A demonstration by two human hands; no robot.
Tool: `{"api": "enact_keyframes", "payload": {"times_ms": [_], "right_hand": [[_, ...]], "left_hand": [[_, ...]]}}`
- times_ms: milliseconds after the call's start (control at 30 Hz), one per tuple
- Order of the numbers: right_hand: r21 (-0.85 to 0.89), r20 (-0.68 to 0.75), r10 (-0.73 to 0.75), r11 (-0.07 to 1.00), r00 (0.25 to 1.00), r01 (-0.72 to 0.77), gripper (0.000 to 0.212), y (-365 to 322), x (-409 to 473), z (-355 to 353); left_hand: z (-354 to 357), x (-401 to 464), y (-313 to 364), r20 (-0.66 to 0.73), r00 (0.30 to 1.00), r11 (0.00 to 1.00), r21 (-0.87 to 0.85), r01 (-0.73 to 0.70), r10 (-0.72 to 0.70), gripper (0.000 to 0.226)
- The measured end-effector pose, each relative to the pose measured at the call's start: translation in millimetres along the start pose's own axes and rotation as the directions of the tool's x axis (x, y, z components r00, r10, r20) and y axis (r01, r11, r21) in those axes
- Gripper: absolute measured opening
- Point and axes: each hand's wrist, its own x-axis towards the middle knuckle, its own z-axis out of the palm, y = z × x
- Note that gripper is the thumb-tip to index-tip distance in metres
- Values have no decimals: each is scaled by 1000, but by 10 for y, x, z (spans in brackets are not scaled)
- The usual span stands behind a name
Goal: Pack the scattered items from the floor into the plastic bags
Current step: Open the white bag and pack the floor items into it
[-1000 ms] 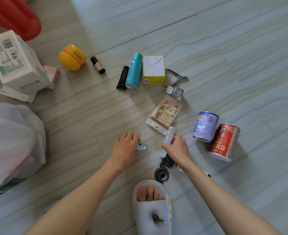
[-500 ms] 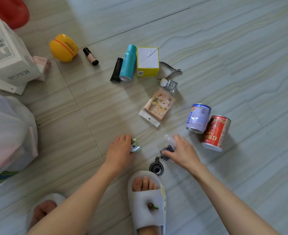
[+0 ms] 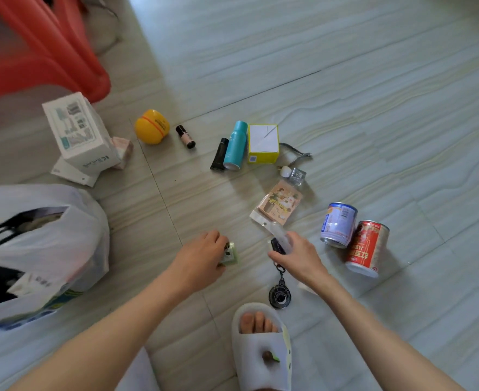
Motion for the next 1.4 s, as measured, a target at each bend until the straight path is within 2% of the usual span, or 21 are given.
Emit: {"api": "enact_keyframes", "payload": {"times_ms": [100,167,267,333,400,467,533,567,600,633,733,800,833,900,933,1000,1100,1167,1233,1300,1400], "right_hand": [[72,-31,-162,984,986,164,28,-501,-111,-170],[112,-63,-259,958,964,264,28,-851,-206,-260],[153,-52,-375,913,926,378,28,-1387,-381,-346],[289,-16,-411,871,911,398,27,-1750,-527,-392],[482,48,-449,793,892,373,17,-2142,-707,-450],[635,156,-528,701,835,325,7,-2553,-910,-464],[708,250,-616,642,747,293,11,-2951,-1111,-411],[724,294,-647,631,704,278,12,-3145,-1203,-354],[733,338,-665,630,666,257,15,-3330,-1287,-280],[743,380,-673,630,634,224,15,-3510,-1361,-191],[785,432,-702,602,566,146,5,-3961,-1513,136],[757,432,-696,625,573,188,3,-4140,-1503,437],[705,431,-686,661,586,256,5,-4187,-1472,603],[483,415,-674,733,612,479,19,-4203,-1369,940],[331,412,-683,729,604,599,26,-4178,-1311,1092],[68,424,-705,652,569,756,35,-4107,-1186,1337],[-170,470,-677,559,566,811,43,-3994,-998,1602],[-301,485,-643,513,593,804,43,-3925,-870,1722],[-344,505,-588,533,631,773,54,-3866,-808,1770],[-299,537,-548,588,642,752,66,-3812,-839,1743],[-224,558,-586,576,588,787,67,-3747,-1008,1545]], "left_hand": [[-465,-168,-62,-66,996,991,122,-59,67,45],[-813,-346,-140,-124,990,989,140,-54,72,49],[-1304,-777,-340,-268,963,996,89,21,4,50],[-1517,-1175,-533,-392,917,997,-1,83,-77,49],[-1613,-1581,-752,-542,819,980,-149,130,-191,49],[-1603,-1946,-1000,-635,674,919,-345,191,-378,44],[-1494,-2253,-1255,-631,506,801,-542,254,-588,38],[-1413,-2391,-1371,-601,446,743,-604,290,-663,37],[-1321,-2513,-1480,-565,415,696,-636,332,-714,37],[-1231,-2612,-1573,-532,409,668,-642,376,-741,38],[-1027,-2779,-1776,-464,465,655,-582,482,-754,43],[-946,-2805,-1890,-443,467,644,-528,554,-765,46],[-903,-2802,-1951,-434,468,638,-488,596,-770,46],[-811,-2772,-2065,-411,478,626,-413,662,-776,45],[-769,-2747,-2113,-393,488,621,-386,683,-780,45],[-705,-2670,-2174,-364,508,618,-326,715,-780,44],[-614,-2546,-2237,-346,523,618,-279,735,-778,42],[-523,-2499,-2275,-348,506,610,-347,712,-789,38],[-449,-2484,-2277,-353,483,597,-424,680,-801,35],[-407,-2482,-2238,-367,485,608,-455,650,-793,35],[-417,-2507,-2131,-403,511,650,-454,609,-759,41]]}}
